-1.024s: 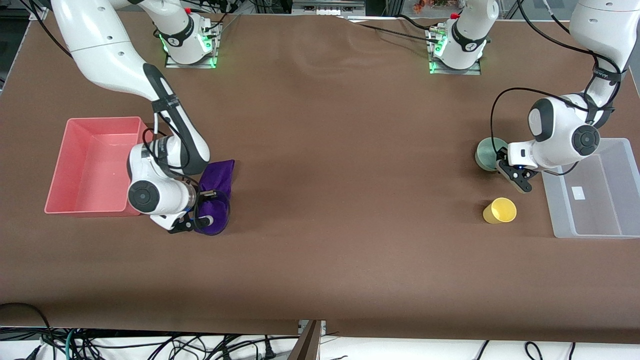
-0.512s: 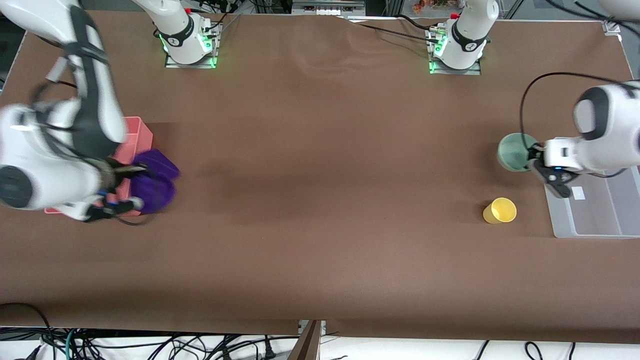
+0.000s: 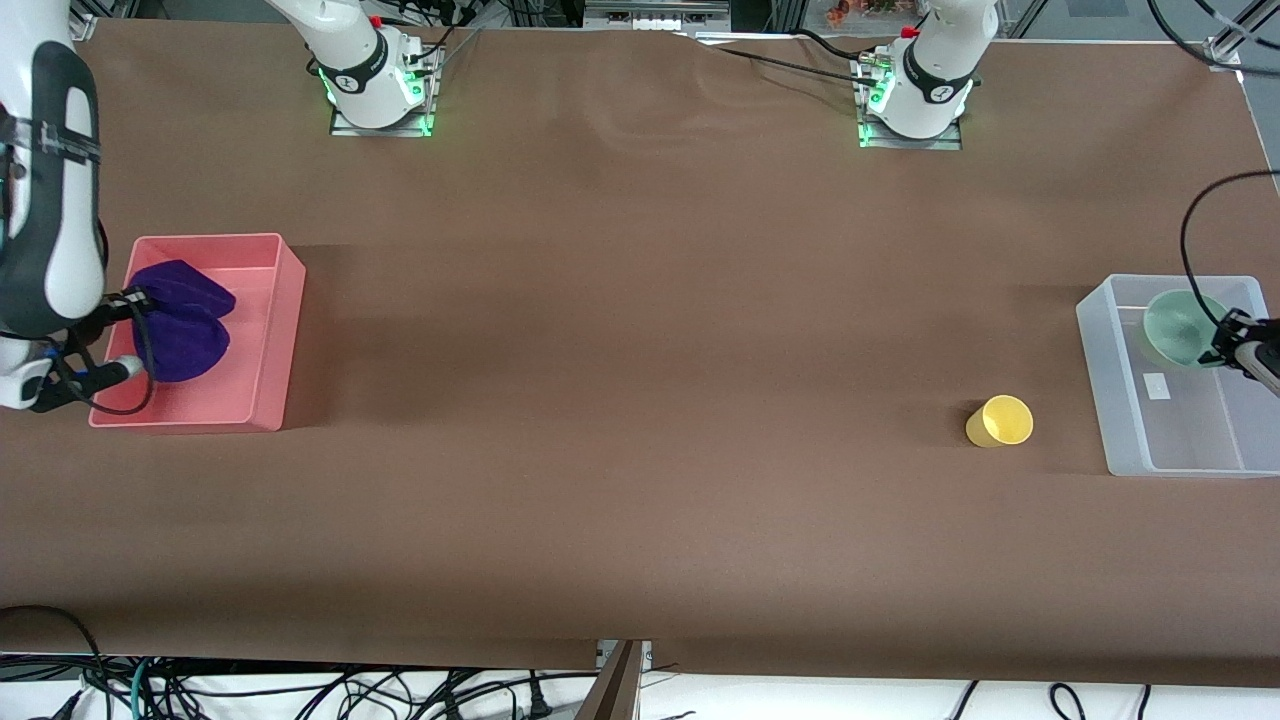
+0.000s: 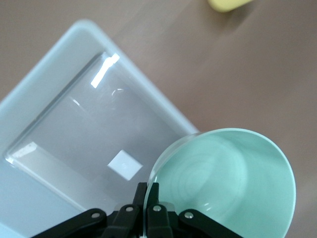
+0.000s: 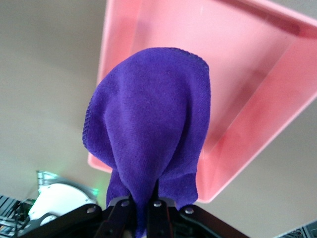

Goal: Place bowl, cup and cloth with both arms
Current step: 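Drop the cloth into the pink tray while the left gripper places the bowl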

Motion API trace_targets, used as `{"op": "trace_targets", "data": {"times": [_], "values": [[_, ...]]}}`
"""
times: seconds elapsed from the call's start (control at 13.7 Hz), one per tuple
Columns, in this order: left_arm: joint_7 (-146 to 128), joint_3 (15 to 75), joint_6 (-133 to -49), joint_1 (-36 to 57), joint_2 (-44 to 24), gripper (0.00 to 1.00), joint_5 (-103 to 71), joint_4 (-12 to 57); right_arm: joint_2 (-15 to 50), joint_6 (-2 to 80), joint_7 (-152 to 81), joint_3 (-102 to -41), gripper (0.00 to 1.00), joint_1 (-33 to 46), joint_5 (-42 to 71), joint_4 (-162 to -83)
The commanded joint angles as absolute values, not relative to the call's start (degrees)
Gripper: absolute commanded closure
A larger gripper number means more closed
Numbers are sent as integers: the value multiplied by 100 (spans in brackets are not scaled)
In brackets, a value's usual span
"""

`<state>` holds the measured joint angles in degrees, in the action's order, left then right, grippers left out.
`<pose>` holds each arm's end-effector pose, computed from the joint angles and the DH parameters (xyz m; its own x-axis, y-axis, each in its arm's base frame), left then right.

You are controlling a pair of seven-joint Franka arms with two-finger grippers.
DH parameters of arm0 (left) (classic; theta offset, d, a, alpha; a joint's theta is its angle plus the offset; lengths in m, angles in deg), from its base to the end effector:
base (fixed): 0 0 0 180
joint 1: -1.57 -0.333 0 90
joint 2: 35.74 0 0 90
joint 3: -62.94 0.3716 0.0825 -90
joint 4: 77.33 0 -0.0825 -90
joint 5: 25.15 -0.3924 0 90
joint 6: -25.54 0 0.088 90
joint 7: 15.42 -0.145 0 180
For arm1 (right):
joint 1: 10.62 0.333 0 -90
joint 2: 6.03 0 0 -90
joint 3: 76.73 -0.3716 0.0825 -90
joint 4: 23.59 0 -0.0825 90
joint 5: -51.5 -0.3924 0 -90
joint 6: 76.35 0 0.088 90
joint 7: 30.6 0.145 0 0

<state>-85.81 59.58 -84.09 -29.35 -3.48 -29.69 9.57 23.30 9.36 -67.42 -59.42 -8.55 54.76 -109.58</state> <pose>0.6260 0.3433 0.3271 0.7076 -0.7007 -0.0910 -0.6871 -0.7124 0.1425 0.6306 -0.1508 0.3676 0.7917 0.3579 -0.4951 0.3429 -0.9311 -0.1248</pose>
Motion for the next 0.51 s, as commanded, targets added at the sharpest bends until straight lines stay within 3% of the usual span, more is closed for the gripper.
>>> {"op": "trace_targets", "data": {"times": [0.0, 0.07, 0.15, 0.22, 0.29, 0.37, 0.44], "values": [[-8802, 5881, -8676, -3190, 555, 100, -3061, 186, 2086, 1583, -6831, -5924, 100, -868, 5563, -11779], [-8872, 5881, -9044, -3296, 670, 100, -3043, 230, 2095, 1811, -6831, -5932, 74, -886, 5546, -11929], [-8951, 5881, -9248, -3340, 819, 100, -3034, 282, 2095, 1996, -6822, -5932, 10, -912, 5484, -11991], [-8986, 5881, -9346, -3419, 916, 100, -3034, 274, 2052, 1972, -6813, -5932, 0, -947, 5440, -11966], [-8995, 5881, -9390, -3429, 960, 100, -3025, 283, 1877, 1919, -6761, -5950, 0, -948, 5327, -11957], [-8987, 5881, -9390, -3446, 978, 70, -3025, 292, 1580, 1841, -6760, -6054, 0, -939, 5195, -11940], [-8961, 5881, -9390, -3438, 978, 1, -3025, 283, 1316, 1744, -6682, -6377, 0, -939, 5185, -11878]]}}
